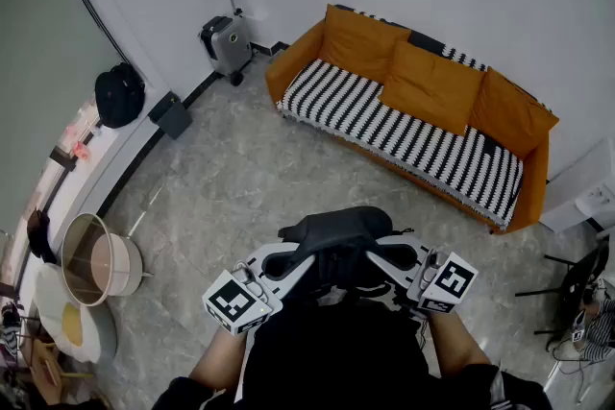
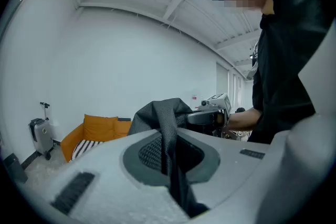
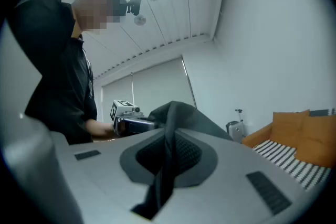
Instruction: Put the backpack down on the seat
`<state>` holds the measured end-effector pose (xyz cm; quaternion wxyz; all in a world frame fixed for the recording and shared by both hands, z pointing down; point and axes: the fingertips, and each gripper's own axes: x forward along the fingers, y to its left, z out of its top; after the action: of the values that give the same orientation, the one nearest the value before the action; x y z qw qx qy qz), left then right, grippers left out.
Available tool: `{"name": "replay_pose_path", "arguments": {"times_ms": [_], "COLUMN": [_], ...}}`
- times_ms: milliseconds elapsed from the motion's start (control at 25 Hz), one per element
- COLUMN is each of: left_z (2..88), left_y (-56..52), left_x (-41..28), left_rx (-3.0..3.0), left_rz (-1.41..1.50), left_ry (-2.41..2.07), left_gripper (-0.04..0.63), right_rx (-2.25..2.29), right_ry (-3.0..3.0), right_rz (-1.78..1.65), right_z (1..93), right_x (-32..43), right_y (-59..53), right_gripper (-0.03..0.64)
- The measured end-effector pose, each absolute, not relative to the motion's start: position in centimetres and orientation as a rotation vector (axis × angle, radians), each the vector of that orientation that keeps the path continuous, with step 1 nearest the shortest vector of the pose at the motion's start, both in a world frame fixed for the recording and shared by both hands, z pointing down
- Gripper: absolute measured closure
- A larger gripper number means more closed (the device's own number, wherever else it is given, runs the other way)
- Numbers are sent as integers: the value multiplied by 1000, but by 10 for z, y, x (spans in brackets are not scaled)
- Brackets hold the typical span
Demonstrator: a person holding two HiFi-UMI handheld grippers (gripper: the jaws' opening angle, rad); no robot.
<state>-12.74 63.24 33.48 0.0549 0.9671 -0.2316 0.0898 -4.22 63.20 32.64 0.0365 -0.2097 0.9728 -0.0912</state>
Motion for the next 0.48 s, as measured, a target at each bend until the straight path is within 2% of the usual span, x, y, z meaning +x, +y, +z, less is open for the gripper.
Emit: {"name": "replay_pose_path", "arguments": {"times_ms": [480], "left_z": [336], "left_y": [657], "left_x": [-109], "left_rx": [2923], "left_rz": [276], "left_ry": [-713], "left_gripper": [567], "right_rx": [-621], "right_ry": [2988], "right_rz": [-281], "right_z": [330], "right_x": [-25], "right_y": [655], "right_gripper": [586]}}
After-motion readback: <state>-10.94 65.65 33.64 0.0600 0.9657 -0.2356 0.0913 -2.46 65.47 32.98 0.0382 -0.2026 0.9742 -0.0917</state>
